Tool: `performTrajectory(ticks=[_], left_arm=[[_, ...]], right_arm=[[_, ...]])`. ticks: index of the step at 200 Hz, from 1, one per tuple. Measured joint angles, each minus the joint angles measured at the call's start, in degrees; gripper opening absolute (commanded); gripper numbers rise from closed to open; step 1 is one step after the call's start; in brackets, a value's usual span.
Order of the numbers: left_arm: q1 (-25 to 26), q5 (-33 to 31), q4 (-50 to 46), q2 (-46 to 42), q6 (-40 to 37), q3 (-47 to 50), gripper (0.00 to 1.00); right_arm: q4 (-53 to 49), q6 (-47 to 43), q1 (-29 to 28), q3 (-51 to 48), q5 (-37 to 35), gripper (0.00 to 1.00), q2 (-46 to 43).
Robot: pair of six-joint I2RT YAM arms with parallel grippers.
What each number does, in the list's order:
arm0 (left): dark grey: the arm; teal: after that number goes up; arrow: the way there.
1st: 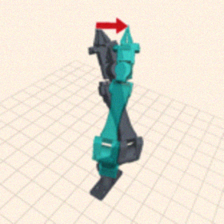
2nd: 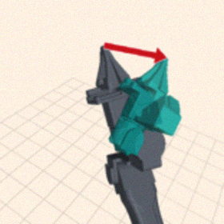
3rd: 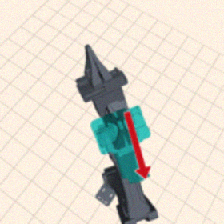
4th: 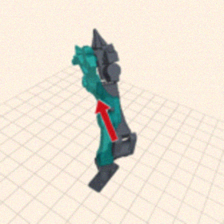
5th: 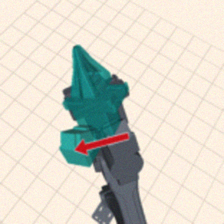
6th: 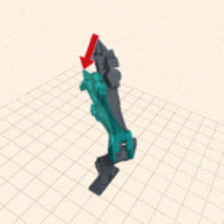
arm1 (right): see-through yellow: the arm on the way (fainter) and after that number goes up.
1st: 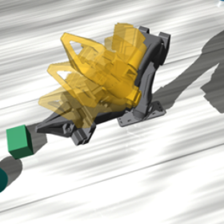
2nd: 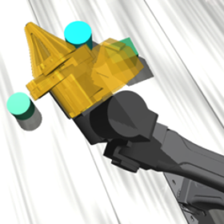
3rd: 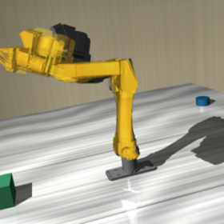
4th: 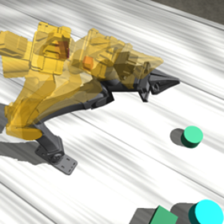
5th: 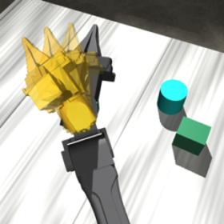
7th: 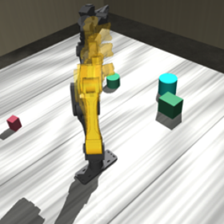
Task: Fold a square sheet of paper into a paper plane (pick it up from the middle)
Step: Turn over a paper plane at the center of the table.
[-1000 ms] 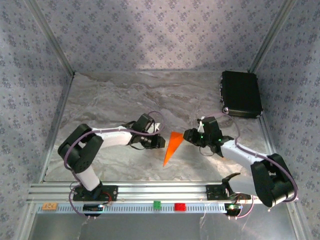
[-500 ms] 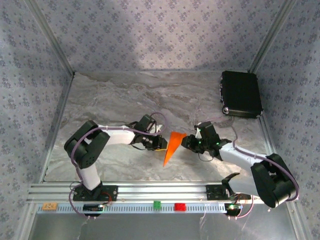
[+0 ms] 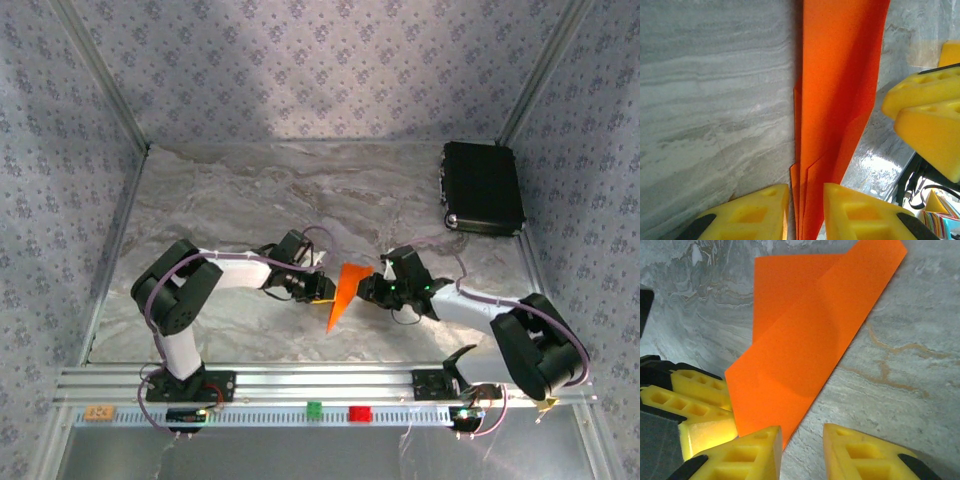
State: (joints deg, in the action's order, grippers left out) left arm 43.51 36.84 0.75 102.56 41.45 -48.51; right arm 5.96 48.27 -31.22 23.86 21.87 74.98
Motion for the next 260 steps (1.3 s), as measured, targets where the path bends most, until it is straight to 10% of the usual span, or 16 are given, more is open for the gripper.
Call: performTrajectory(ticks=[260], left_arm=[[3.56, 1.68, -4.00, 2.67, -3.15, -3.50, 0.18]], right_arm=[[-0.17, 0.15, -2.01, 1.86, 1.95, 0.18, 5.97]])
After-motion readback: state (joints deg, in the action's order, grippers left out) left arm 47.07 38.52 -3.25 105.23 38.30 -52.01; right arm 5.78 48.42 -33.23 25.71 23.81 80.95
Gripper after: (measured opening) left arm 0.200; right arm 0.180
